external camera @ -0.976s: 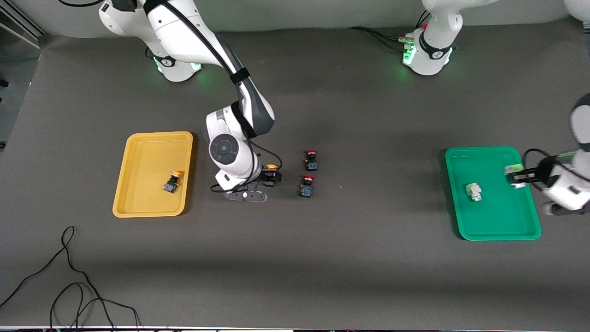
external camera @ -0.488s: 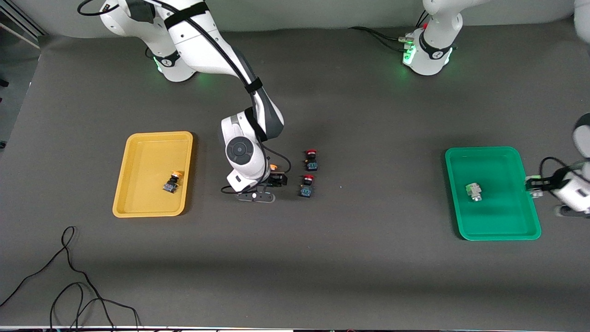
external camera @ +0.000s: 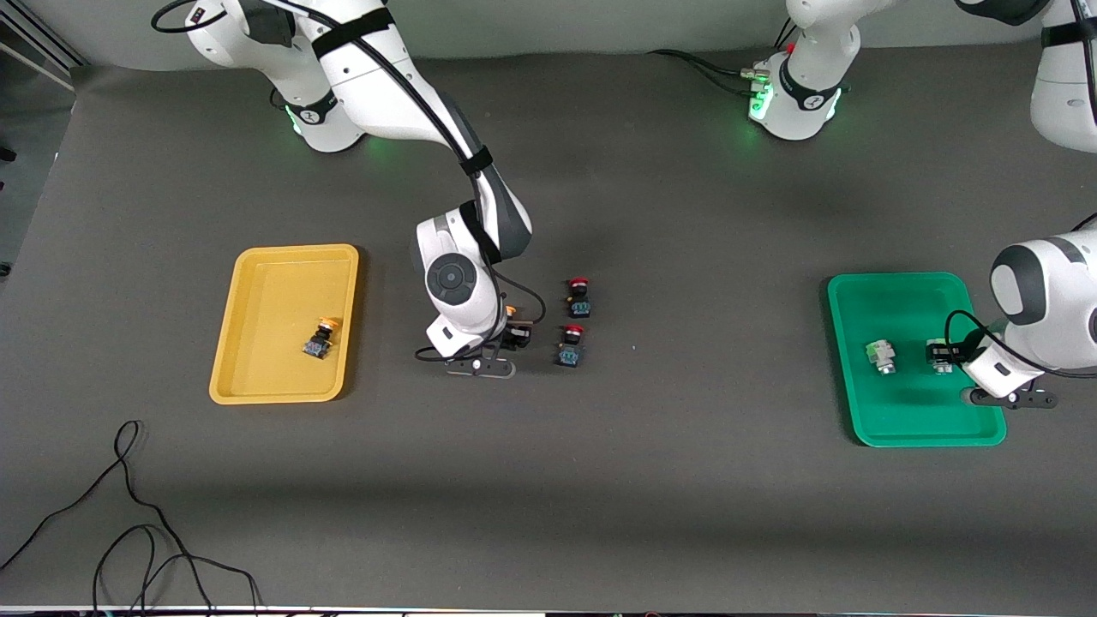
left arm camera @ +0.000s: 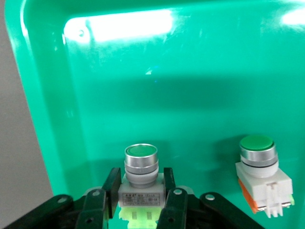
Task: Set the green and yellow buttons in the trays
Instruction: 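Place the second yellow switch in the yellow tray with the right gripper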
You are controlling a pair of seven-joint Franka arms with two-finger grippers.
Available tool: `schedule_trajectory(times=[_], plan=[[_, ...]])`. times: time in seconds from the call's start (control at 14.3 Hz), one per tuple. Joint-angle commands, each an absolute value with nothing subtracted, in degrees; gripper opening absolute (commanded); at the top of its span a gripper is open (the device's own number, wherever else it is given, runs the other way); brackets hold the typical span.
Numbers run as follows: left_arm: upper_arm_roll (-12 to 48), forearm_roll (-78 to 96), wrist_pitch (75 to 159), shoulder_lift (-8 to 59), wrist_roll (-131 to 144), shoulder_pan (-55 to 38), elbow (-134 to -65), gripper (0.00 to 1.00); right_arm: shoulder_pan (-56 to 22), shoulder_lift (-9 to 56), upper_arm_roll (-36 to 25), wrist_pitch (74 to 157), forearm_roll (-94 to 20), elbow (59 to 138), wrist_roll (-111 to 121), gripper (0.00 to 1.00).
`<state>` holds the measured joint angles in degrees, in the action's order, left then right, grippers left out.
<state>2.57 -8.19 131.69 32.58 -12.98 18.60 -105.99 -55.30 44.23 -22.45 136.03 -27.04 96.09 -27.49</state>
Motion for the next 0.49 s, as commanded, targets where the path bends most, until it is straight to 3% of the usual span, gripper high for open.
schedule_trajectory(times=[0.0, 0.21, 0.42], plan=[[3.1, -8.8, 131.2, 31.6, -13.8, 18.9, -105.6, 1.00, -56.2, 42.3, -23.4, 135.5, -28.5, 96.0, -28.6, 0.00], [3.2, -8.8, 127.6, 29.2, -15.2, 19.2, -103.0, 1.00, -55.4, 37.2, -24.6, 129.8, -28.4, 95.9, -28.3, 0.00], [3.3, -8.4, 114.7, 25.9, -16.1, 19.2, -95.4, 1.00, -55.5, 30.4, -29.8, 118.9, -27.6, 95.9, -28.0, 0.00]])
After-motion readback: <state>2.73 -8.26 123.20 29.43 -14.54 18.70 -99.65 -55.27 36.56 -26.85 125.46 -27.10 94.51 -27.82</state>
